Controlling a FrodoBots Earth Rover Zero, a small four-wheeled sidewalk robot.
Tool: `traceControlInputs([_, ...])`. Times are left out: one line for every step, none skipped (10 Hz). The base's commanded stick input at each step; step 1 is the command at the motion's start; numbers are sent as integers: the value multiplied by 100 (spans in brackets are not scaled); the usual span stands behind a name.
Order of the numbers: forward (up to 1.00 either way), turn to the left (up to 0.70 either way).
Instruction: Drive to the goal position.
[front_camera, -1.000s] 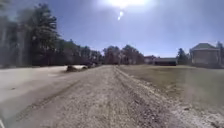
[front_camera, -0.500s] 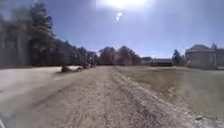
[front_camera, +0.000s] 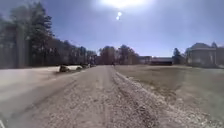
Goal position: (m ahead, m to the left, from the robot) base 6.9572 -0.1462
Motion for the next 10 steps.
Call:
traceControlInputs([70,3])
traceControlInputs([70,3])
traceControlInputs([70,3])
traceControlInputs([70,3])
traceControlInputs([70,3])
traceControlInputs([70,3])
traceControlInputs([70,3])
traceControlInputs([70,3])
traceControlInputs([70,3])
traceControlInputs([70,3])
